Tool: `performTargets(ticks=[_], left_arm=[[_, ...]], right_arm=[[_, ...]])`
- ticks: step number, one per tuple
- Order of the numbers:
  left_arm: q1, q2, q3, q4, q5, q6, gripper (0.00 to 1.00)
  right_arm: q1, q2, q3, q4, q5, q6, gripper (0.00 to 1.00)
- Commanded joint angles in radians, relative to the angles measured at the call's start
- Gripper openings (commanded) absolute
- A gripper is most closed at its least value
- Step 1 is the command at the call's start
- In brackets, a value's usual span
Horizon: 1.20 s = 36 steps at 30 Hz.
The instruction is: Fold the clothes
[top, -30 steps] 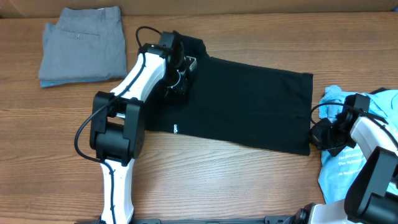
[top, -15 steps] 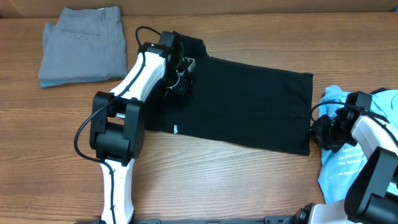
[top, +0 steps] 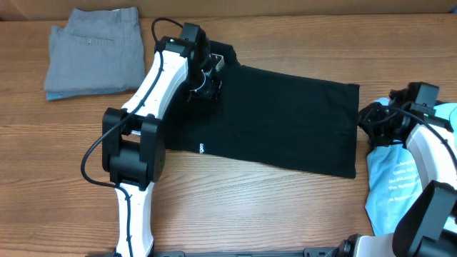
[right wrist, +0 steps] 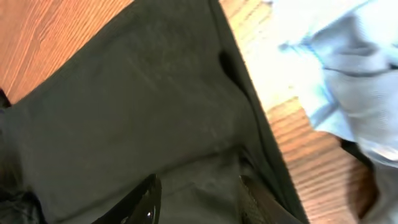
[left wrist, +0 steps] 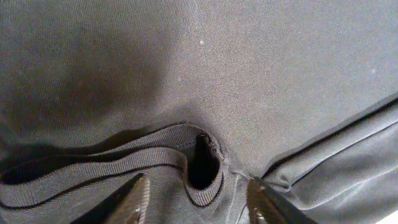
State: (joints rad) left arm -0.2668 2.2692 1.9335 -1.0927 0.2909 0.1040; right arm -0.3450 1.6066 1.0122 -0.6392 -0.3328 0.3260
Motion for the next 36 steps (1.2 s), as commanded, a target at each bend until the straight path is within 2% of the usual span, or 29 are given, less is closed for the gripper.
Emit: performTargets(ticks=[1, 4, 8, 13, 15, 18, 27, 30, 33, 36], left_arm=[[-0.005, -0.014, 0.008, -0.005, -0.008, 0.004, 0.55], [-0.008, -0.014, -0.015, -0.005, -0.01, 0.004, 0.55], [-0.008, -0.014, -0.041, -0.003, -0.01, 0.004, 0.55], [-0.009, -0.014, -0.047, -0.002, -0.01, 0.004, 0.56], [-0.009, -0.014, -0.047, -0.001, -0.01, 0.004, 0.55], [-0.009, -0.014, -0.047, -0.002, -0.009, 0.003, 0.55], [-0.02, -0.014, -0.047, -0.002, 0.013, 0.004, 0.54], [-0.022, -0.014, -0.047, 0.002, 0.013, 0.004, 0.49], [-0.023, -0.014, -0.047, 0.011, 0.013, 0.004, 0.38], [-0.023, -0.014, -0.047, 0.013, 0.013, 0.004, 0.18]], right_arm=[[0.019, 0.068, 0.014, 0.008, 0.053, 0.027, 0.41], [0.019, 0.124, 0.014, 0.018, 0.037, 0.035, 0.4], [0.019, 0.165, 0.014, 0.025, -0.006, 0.034, 0.31], [0.019, 0.169, 0.014, 0.023, -0.005, 0.034, 0.28], [0.019, 0.17, 0.014, 0.027, -0.003, 0.034, 0.2], [0.019, 0.17, 0.014, 0.024, 0.0, 0.035, 0.04], [-0.032, 0.068, 0.018, -0.002, 0.01, 0.072, 0.04], [-0.037, 0.033, 0.018, -0.021, 0.043, 0.072, 0.04], [-0.037, 0.025, 0.018, -0.045, 0.084, 0.072, 0.04], [-0.037, 0.025, 0.018, -0.046, 0.09, 0.072, 0.04]])
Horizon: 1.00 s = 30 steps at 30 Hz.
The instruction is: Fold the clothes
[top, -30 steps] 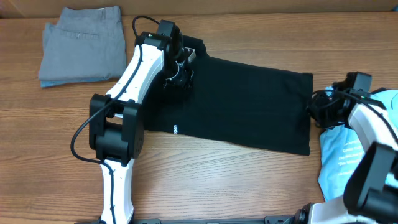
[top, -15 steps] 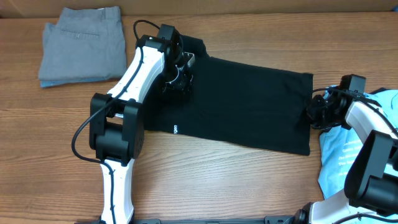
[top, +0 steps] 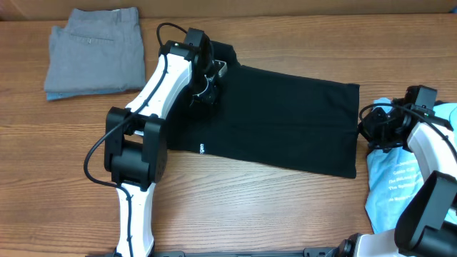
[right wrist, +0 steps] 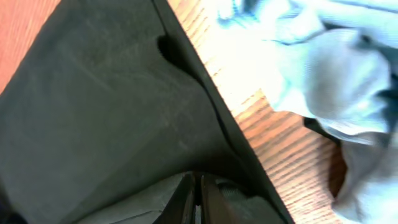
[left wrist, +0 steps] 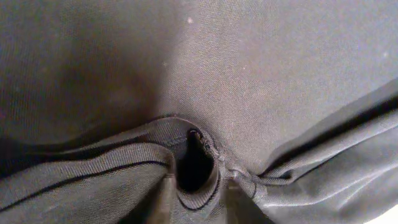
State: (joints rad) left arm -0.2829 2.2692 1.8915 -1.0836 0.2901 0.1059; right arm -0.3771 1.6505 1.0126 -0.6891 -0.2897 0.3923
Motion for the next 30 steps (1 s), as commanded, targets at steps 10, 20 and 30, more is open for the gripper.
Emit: performTargets(ticks=[10, 20, 30], left_arm=[[-0.007, -0.014, -0.005, 0.003, 0.014, 0.002, 0.19], [-0.002, -0.014, 0.017, -0.039, 0.001, 0.002, 0.24], [0.097, -0.018, 0.396, -0.291, -0.032, -0.064, 0.39]], right_arm=[[-0.006, -0.019, 0.017, 0.072, 0.046, 0.006, 0.04], [-0.024, -0.036, 0.028, 0.058, 0.036, 0.005, 0.47], [-0.021, -0.119, 0.267, -0.224, -0.097, -0.061, 0.47]])
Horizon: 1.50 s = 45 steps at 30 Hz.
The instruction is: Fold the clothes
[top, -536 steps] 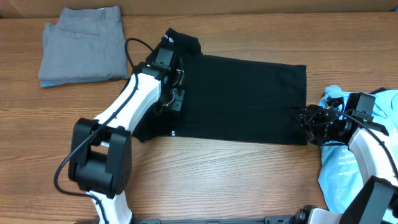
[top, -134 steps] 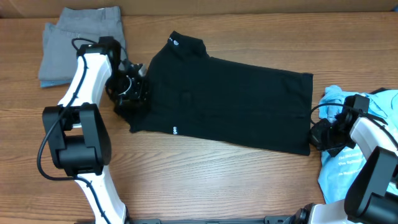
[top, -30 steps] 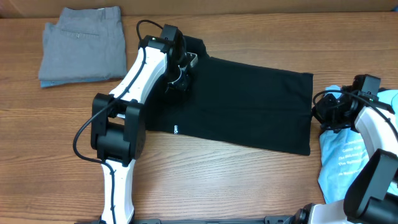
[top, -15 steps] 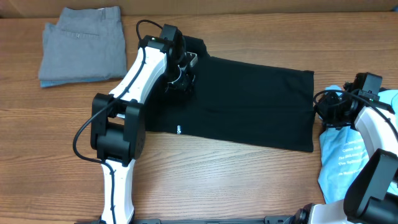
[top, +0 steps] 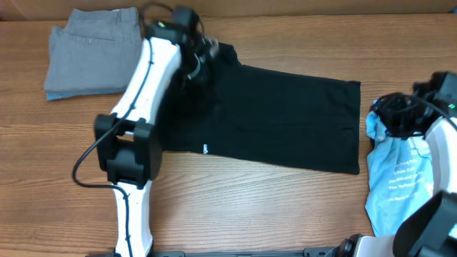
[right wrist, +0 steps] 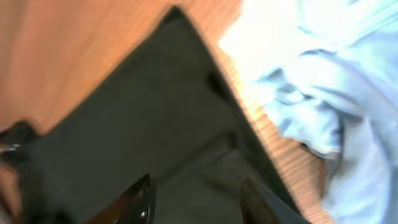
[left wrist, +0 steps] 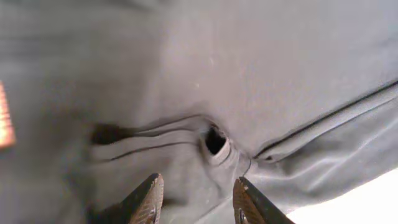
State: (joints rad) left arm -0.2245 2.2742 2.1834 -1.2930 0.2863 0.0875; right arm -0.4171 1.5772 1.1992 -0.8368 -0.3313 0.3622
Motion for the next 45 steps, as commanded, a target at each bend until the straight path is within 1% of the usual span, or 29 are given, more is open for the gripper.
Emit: performTargets(ticks=[1, 4, 5, 7, 9, 11, 14, 15, 17, 19, 21, 24, 26, 27, 30, 32, 37, 39, 43, 45], left_arm=[[0.047, -0.023, 0.124, -0.134, -0.049, -0.076, 0.38], [0.069, -0.034, 0.142, -0.247, -0.105, -0.103, 0.29], [0.079, -0.045, 0.142, -0.272, -0.117, -0.103, 0.31], [0.1, -0.079, 0.142, -0.299, -0.118, -0.102, 0.4], [0.126, -0.133, 0.142, -0.318, -0.119, -0.103, 0.45], [0.153, -0.201, 0.142, -0.335, -0.126, -0.104, 0.52], [0.193, -0.296, 0.142, -0.382, -0.205, -0.152, 0.6], [0.208, -0.327, 0.138, -0.397, -0.231, -0.173, 0.61], [0.225, -0.373, 0.099, -0.397, -0.216, -0.187, 0.63], [0.232, -0.399, 0.05, -0.397, -0.219, -0.208, 0.61], [0.235, -0.411, -0.013, -0.397, -0.219, -0.224, 0.61], [0.236, -0.411, -0.109, -0.391, -0.217, -0.236, 0.56], [0.239, -0.412, -0.186, -0.367, -0.217, -0.25, 0.5], [0.24, -0.412, -0.215, -0.352, -0.216, -0.257, 0.49], [0.245, -0.412, -0.299, -0.304, -0.204, -0.268, 0.5], [0.246, -0.412, -0.349, -0.278, -0.205, -0.269, 0.51], [0.252, -0.412, -0.467, -0.208, -0.201, -0.301, 0.57], [0.259, -0.412, -0.517, -0.175, -0.186, -0.302, 0.59], [0.287, -0.412, -0.616, -0.115, -0.168, -0.313, 0.59], [0.301, -0.412, -0.666, -0.081, -0.157, -0.313, 0.59]], right_arm=[[0.024, -0.046, 0.093, -0.129, -0.056, -0.038, 0.45], [0.025, -0.047, 0.094, -0.225, -0.06, -0.061, 0.4], [0.024, -0.048, 0.094, -0.257, -0.064, -0.085, 0.39], [0.024, -0.064, 0.094, -0.299, -0.081, -0.146, 0.39], [0.024, -0.1, 0.094, -0.329, -0.081, -0.158, 0.4], [0.024, -0.154, 0.094, -0.351, -0.082, -0.158, 0.44], [0.024, -0.234, 0.094, -0.391, -0.073, -0.126, 0.5], [0.024, -0.266, 0.089, -0.41, -0.069, -0.099, 0.56], [0.024, -0.289, 0.068, -0.429, -0.034, -0.068, 0.61], [0.024, -0.286, 0.036, -0.44, 0.029, -0.047, 0.61], [0.024, -0.276, -0.02, -0.435, 0.053, -0.042, 0.6], [0.023, -0.253, -0.138, -0.393, 0.04, -0.011, 0.49], [0.023, -0.237, -0.228, -0.34, 0.032, 0.007, 0.45], [0.023, -0.229, -0.274, -0.307, 0.02, 0.01, 0.44], [0.023, -0.205, -0.39, -0.207, 0.013, 0.056, 0.44], [0.023, -0.181, -0.453, -0.121, 0.011, 0.093, 0.46], [0.023, -0.122, -0.537, 0.058, 0.012, 0.17, 0.54], [0.023, -0.093, -0.549, 0.111, 0.012, 0.19, 0.54], [0.023, -0.034, -0.553, 0.176, 0.005, 0.2, 0.53], [0.023, -0.014, -0.553, 0.204, 0.004, 0.2, 0.47]])
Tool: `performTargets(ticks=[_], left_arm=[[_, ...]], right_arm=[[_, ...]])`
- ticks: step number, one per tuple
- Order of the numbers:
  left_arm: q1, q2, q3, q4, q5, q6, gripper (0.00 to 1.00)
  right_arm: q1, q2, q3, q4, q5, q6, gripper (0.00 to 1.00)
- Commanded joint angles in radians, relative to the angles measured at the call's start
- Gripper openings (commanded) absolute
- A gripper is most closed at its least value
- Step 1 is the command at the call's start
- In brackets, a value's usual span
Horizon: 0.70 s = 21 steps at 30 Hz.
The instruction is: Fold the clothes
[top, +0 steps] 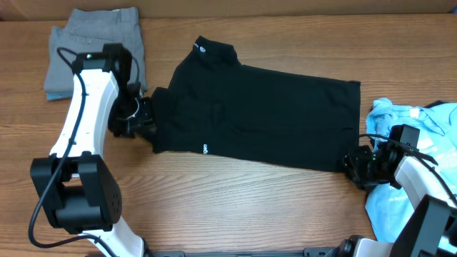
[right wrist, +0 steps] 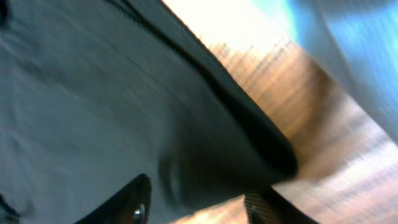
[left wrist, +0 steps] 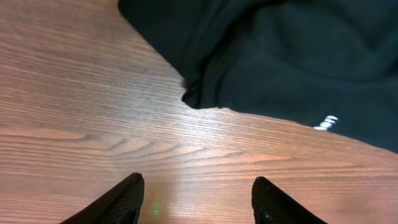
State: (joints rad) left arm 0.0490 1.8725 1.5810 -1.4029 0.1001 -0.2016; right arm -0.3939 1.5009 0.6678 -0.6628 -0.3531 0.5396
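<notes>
A black shirt (top: 264,114) lies spread flat across the middle of the table, collar (top: 206,50) at the far left. My left gripper (top: 138,120) is open just left of the shirt's near left sleeve corner (left wrist: 200,98), over bare wood (left wrist: 93,155), with nothing between its fingers (left wrist: 130,194). At the shirt's near right corner, my right gripper (top: 355,168) is open. The black hem (right wrist: 249,143) lies between its fingers (right wrist: 134,202); that view is blurred.
Folded grey shorts (top: 93,46) lie at the far left corner, just behind the left arm. A crumpled light blue garment (top: 403,178) lies at the right edge, beside the right arm. Bare wood (top: 250,207) runs along the near side.
My left gripper has gone from the collar at the far side to the near left sleeve corner. My right gripper has gone from the right hem's far part to the near right corner.
Both grippers stood open, left over the collar and right at the right hem. Then each was shut on its bit of cloth. Then both were open again there, the shirt lying flat. Now both are open at the shirt's near corners.
</notes>
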Motion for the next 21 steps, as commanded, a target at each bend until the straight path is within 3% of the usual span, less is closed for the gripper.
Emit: performTargets(ticks=[1, 3, 7, 13, 15, 21], left_arm=[[0.032, -0.01, -0.085, 0.043, 0.032, -0.024, 0.59], [0.04, -0.01, -0.128, 0.078, 0.039, -0.024, 0.59], [0.042, -0.01, -0.186, 0.155, 0.077, -0.024, 0.62], [0.042, -0.01, -0.286, 0.298, 0.095, -0.076, 0.69], [0.042, -0.009, -0.34, 0.366, 0.161, -0.077, 0.65], [0.042, -0.009, -0.443, 0.502, 0.166, -0.114, 0.61]], right_arm=[[0.0, 0.064, -0.022, 0.039, 0.026, 0.022, 0.39], [0.0, 0.064, -0.021, 0.034, 0.026, 0.022, 0.26], [0.0, 0.064, -0.021, -0.008, 0.027, 0.018, 0.15], [0.0, 0.064, -0.021, -0.023, 0.027, 0.007, 0.14], [0.0, 0.064, -0.021, -0.023, 0.027, 0.005, 0.14], [0.0, 0.064, -0.021, -0.019, 0.027, -0.002, 0.14]])
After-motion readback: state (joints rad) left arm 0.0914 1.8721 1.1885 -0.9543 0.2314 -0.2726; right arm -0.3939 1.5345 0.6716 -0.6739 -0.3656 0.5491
